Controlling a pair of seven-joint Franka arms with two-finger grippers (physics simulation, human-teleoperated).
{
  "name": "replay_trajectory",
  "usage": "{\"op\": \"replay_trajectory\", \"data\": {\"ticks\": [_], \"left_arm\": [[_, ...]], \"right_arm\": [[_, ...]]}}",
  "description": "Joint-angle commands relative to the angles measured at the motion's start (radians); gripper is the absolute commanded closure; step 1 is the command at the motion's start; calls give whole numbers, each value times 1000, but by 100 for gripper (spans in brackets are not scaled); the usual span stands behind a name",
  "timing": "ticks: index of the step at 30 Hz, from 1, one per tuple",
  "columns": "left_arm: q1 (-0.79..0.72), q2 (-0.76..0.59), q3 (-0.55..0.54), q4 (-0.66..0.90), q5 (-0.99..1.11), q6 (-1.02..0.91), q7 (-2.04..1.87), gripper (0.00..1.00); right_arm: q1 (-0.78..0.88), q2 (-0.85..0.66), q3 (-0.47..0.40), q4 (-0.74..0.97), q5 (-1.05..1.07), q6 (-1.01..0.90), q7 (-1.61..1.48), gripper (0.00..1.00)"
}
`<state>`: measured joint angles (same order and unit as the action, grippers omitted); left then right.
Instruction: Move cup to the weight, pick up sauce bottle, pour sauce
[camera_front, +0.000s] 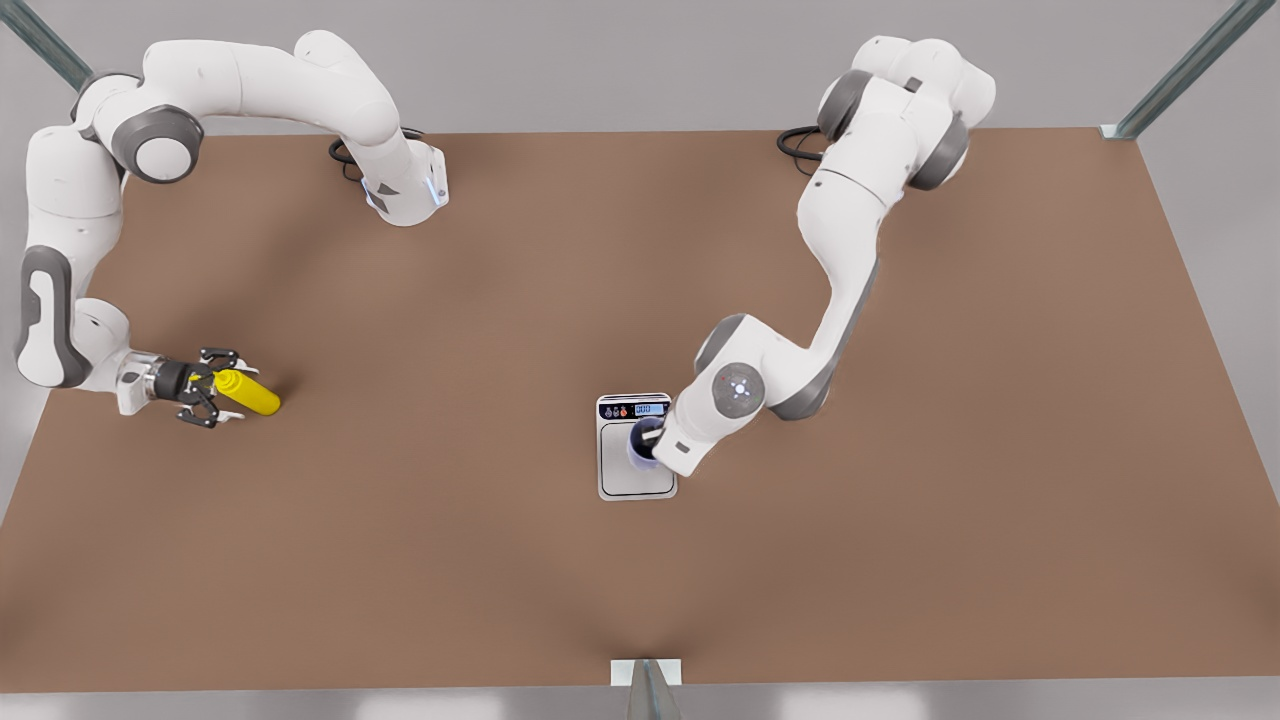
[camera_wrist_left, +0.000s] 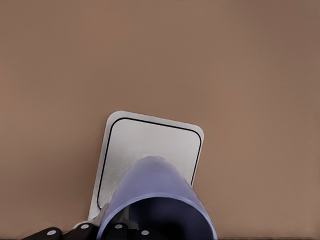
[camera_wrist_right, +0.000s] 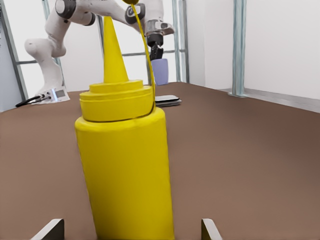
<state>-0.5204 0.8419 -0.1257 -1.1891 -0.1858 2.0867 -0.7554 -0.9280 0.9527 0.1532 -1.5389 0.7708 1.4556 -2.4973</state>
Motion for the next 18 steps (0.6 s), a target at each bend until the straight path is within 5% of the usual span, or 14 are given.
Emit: {"op": "replay_trajectory", "data": {"ticks": [1,9,10,11,14,16,18], "left_arm": [[-4,2,0,0,43,-2,-4,79],[-9,39,0,-1,43,24,-2,79],[-6,39,1,-1,43,24,-1,74],[-4,39,1,-1,43,24,-2,57],[-3,39,1,-3,43,22,-2,55],[-3,37,1,-1,43,18,-2,55],[-3,37,1,-1,43,15,-4,55]], "right_arm": [[0,0,0,-1,2,2,0,0],[14,-11,2,-49,27,14,3,0],[15,-12,3,-56,36,15,3,0],[20,-12,3,-60,38,20,3,0],[21,-12,5,-66,38,29,6,0],[21,-12,5,-66,38,29,5,36],[21,-12,5,-66,38,29,11,45]]}}
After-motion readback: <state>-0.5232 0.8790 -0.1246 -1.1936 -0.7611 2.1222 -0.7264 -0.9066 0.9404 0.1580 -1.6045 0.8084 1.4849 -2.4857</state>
